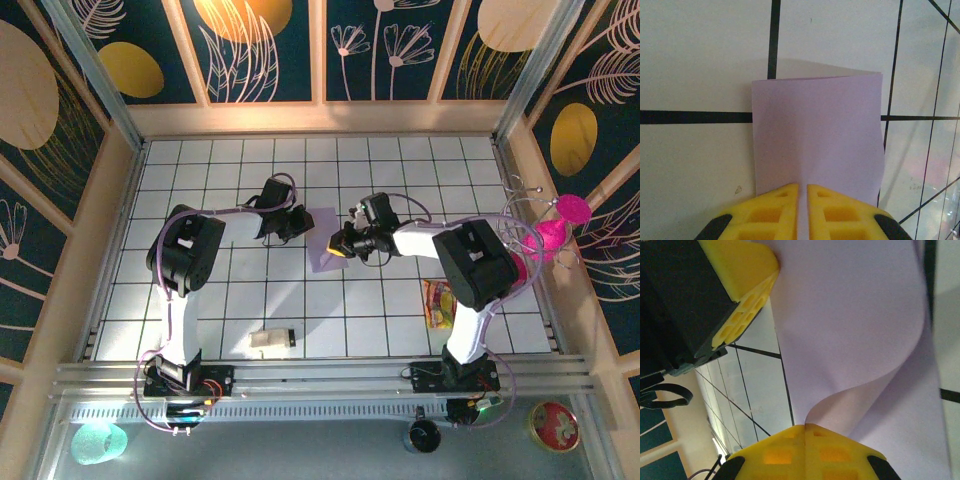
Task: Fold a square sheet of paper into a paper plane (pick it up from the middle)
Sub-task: Fold the triangle a second time at the center of the table.
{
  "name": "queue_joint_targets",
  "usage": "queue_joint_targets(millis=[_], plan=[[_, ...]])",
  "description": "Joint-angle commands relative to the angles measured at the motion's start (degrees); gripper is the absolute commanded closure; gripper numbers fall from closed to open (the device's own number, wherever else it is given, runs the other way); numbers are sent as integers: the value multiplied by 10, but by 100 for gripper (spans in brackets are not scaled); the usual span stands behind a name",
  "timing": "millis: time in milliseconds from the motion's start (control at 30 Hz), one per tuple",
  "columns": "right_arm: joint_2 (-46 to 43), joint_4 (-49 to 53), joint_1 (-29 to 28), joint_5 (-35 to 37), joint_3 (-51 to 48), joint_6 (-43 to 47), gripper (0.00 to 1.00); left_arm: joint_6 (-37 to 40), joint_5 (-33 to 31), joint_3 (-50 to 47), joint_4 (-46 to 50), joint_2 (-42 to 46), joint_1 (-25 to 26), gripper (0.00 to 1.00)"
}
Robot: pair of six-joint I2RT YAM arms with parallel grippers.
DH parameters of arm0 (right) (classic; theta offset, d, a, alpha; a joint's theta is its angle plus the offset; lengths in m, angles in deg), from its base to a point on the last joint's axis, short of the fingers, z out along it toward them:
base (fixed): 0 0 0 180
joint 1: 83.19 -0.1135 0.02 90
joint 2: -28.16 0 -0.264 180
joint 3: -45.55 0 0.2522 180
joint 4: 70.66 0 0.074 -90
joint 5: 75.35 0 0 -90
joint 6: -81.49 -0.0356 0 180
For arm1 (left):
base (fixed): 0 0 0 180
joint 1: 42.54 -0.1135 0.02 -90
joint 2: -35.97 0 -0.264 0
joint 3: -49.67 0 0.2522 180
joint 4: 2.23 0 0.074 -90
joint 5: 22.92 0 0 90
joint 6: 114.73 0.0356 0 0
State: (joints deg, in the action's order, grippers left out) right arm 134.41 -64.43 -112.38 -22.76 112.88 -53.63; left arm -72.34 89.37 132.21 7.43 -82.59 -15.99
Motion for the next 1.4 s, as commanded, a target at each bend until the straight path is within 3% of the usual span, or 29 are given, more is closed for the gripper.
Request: queue_joint_targets(millis=[0,267,667,1033,1367], plan=[[17,-8,-9,-1,21,5,100,7,3,-14,6,-4,-3,87],[25,-23,-15,-1,25,1,100,7,6,-11,5,10,-2,86],[-1,34,-15,11,14,10,100,14,-7,-29,8,46,-3,85],[10,-38,-15,-29,8,-9,100,20,-11,-35,19,14,-3,89],[32,-68,-14,-20,18,-26,100,21,-15,-35,23,13,-3,89]])
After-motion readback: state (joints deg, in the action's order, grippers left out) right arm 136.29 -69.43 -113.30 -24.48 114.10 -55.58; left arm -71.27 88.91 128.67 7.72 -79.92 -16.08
